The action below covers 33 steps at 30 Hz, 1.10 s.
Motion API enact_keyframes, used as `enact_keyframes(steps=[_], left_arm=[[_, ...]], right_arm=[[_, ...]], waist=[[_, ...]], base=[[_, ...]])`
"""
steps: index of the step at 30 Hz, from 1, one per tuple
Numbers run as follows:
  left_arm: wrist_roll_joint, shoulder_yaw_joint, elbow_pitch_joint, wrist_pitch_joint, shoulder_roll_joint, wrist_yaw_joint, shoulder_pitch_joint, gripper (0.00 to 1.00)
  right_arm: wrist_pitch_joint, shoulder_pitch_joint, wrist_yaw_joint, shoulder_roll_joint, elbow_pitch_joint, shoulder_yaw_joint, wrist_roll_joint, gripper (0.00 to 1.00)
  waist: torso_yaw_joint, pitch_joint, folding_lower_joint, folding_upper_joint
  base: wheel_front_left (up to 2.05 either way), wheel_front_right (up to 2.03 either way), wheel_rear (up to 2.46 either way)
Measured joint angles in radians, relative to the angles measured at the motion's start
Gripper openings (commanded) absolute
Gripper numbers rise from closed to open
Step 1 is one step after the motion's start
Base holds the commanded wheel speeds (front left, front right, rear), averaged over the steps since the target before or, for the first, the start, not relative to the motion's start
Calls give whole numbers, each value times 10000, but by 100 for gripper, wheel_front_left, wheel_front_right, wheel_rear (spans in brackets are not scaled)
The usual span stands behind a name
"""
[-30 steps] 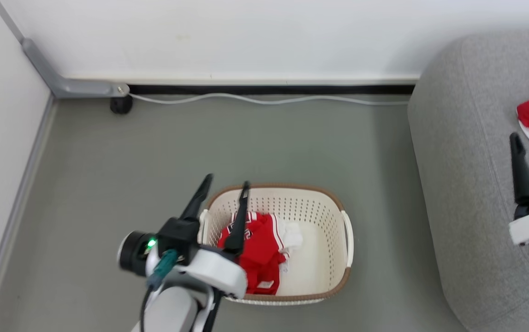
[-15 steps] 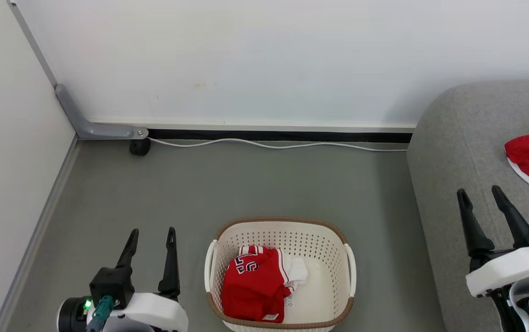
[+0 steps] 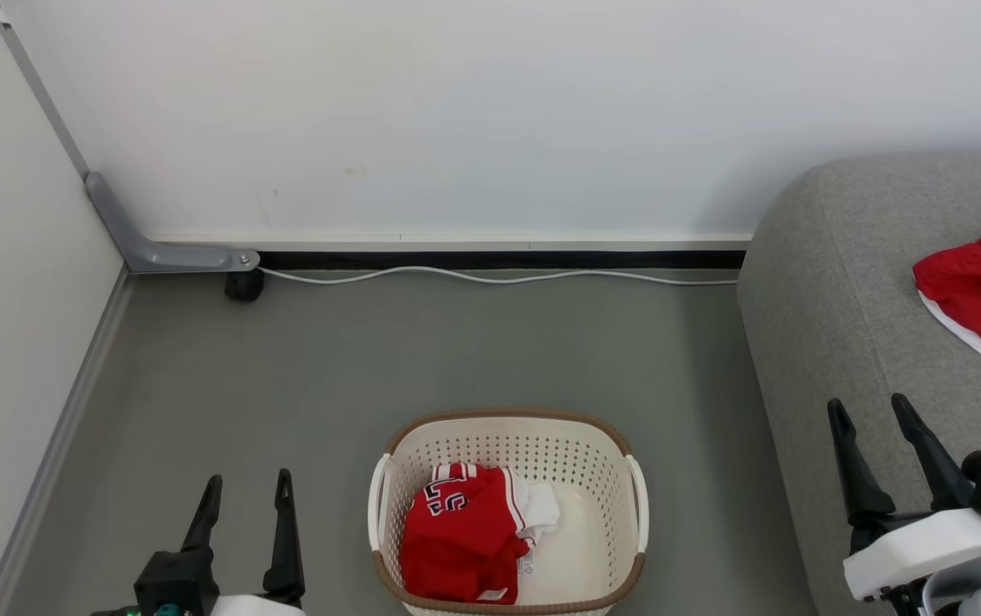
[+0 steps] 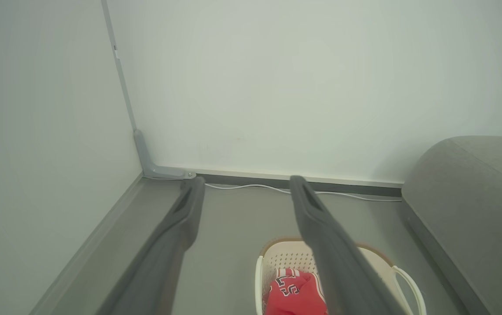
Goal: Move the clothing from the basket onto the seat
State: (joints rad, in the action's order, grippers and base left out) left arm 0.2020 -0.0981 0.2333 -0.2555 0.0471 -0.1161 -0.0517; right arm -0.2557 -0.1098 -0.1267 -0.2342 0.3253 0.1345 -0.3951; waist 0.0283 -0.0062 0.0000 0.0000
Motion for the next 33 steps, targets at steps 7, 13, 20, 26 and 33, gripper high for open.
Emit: enact_keyframes(steps=[7,13,20,26,33], left_arm=[[-67,-203,-171,0,-4,-130,-233,100],[-65,-372,-219,0,0,-186,-255,100],[-58,-617,-219,0,6,-230,-255,100],[234,-1455,-201,0,13,-660,-150,100],[639,-2640,-52,0,17,-1329,681,100]], right_arm=[[0,10,0,33,15,-6,92,100],[0,10,0,38,23,-13,105,100],[0,9,0,31,-27,-46,104,100],[0,-107,0,-236,-408,-35,-117,100],[0,-581,0,-748,-869,-77,-497,100]], waist=[[-109,0,0,0],[-187,21,0,0],[-198,176,1,1],[-210,818,0,0],[-198,1783,0,0]], base=[[0,0,0],[0,0,0],[0,0,0],[0,0,0],[0,0,0]])
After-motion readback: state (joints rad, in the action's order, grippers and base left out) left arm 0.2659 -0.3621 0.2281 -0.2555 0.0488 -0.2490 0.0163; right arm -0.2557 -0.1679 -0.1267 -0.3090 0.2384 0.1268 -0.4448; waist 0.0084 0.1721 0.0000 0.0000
